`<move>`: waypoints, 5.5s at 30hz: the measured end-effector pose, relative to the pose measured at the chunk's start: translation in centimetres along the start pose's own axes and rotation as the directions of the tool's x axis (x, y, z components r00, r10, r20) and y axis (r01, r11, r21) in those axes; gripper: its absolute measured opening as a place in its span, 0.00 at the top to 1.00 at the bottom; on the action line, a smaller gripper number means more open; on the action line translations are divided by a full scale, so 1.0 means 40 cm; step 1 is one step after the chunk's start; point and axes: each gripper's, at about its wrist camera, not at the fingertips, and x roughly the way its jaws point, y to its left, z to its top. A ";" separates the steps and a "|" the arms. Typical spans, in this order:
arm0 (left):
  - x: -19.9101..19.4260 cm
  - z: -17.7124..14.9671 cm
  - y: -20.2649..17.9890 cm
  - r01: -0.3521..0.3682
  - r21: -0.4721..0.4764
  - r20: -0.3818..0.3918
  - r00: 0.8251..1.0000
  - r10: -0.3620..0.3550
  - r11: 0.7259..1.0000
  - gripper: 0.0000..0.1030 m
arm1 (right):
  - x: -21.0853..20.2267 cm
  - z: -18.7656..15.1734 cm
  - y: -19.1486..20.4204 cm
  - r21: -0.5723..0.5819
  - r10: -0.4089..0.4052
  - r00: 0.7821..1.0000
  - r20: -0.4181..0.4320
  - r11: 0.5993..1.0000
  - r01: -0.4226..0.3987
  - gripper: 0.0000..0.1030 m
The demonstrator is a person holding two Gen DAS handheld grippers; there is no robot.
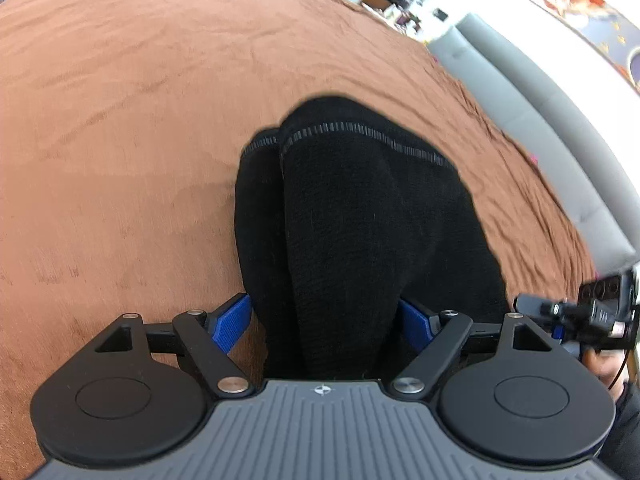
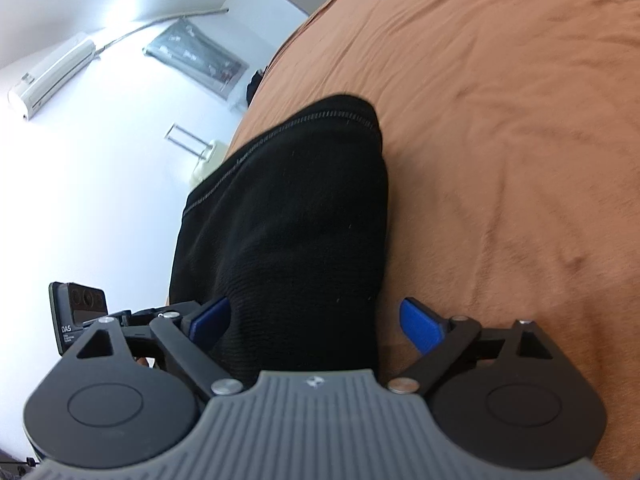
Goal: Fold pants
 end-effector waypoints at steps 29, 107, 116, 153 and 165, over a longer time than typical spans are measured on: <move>0.143 -0.014 0.132 0.300 -0.271 -0.031 0.947 -0.320 0.914 0.20 | 0.117 0.036 -0.046 0.118 0.175 0.969 -0.176 0.981 -0.156 0.17; 0.299 0.042 -0.362 0.007 0.201 -0.079 0.997 0.009 0.980 0.12 | -0.436 0.069 -0.280 0.241 -0.277 0.938 0.209 0.944 0.225 0.28; 0.161 -0.010 -0.411 -0.133 0.208 0.000 0.991 0.136 0.969 0.09 | -0.472 -0.072 -0.034 0.181 -0.350 0.872 0.343 0.935 0.305 0.11; 0.039 -0.086 -0.583 -0.278 0.326 0.192 0.955 0.224 0.904 0.00 | -0.437 -0.207 0.365 0.037 -0.670 0.566 0.480 0.660 0.750 0.05; 0.037 -0.084 -0.581 -0.276 0.325 0.191 0.956 0.223 0.904 0.00 | -0.438 -0.209 0.371 0.042 -0.672 0.563 0.482 0.659 0.751 0.05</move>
